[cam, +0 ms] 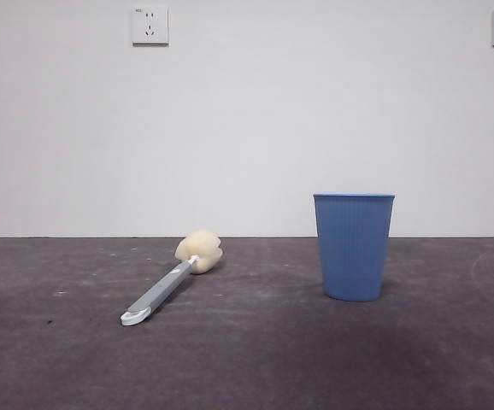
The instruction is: Pick up the cup brush,pick up the cup,insert the brush into the cup,clean the cup,put the cup brush back,put the cup back to the fixed position on the table
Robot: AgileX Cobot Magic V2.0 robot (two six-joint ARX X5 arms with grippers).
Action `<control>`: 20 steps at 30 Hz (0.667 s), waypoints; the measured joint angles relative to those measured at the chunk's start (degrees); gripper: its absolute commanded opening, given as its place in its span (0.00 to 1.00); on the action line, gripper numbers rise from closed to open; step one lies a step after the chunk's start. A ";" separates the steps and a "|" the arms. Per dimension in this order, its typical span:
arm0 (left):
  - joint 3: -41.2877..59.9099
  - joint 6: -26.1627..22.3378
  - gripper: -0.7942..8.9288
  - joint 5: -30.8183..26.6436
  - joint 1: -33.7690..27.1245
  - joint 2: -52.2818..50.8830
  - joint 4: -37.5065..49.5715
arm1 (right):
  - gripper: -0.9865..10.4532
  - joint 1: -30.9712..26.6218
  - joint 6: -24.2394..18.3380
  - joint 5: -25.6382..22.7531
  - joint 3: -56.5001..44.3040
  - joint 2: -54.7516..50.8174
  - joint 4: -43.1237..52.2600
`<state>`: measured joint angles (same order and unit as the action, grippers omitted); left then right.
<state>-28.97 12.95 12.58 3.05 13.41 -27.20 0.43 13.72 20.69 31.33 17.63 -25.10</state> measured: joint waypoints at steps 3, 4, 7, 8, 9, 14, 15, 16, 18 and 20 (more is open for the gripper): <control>-4.68 -3.39 0.07 4.74 0.00 4.02 -5.18 | 0.08 0.00 -4.09 4.46 6.27 4.98 -8.87; -6.19 -4.66 0.07 6.62 0.00 5.33 -7.13 | 0.08 0.00 -5.73 6.16 8.44 6.73 -12.28; -10.03 -8.33 0.07 11.96 0.00 8.87 -12.83 | 0.08 0.17 -10.67 10.08 14.01 11.26 -21.27; -11.28 -9.60 0.07 13.68 0.00 10.08 -14.82 | 0.08 0.37 -12.28 11.19 15.65 12.61 -24.02; -12.26 -10.62 0.07 15.10 0.00 11.04 -16.35 | 0.08 0.61 -13.70 12.13 16.94 13.68 -26.34; -15.87 -15.26 0.07 20.46 0.00 14.80 -21.99 | 0.08 2.51 -18.73 13.66 20.63 17.38 -34.95; -16.04 -15.65 0.08 20.68 0.00 15.12 -22.29 | 0.08 2.73 -19.21 13.66 20.63 17.64 -35.43; -16.09 -16.02 0.08 20.76 0.00 15.34 -22.34 | 0.10 2.93 -19.63 13.66 20.63 17.81 -35.74; -16.09 -16.41 0.09 20.70 0.00 15.50 -22.51 | 0.10 2.99 -20.06 13.64 20.63 18.01 -35.71; -16.09 -16.50 0.19 20.55 0.00 15.52 -22.53 | 0.24 2.97 -20.41 13.62 20.63 18.03 -35.69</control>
<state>-45.06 -3.55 33.12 3.05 28.93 -49.74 3.40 -6.70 34.30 51.96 35.66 -60.80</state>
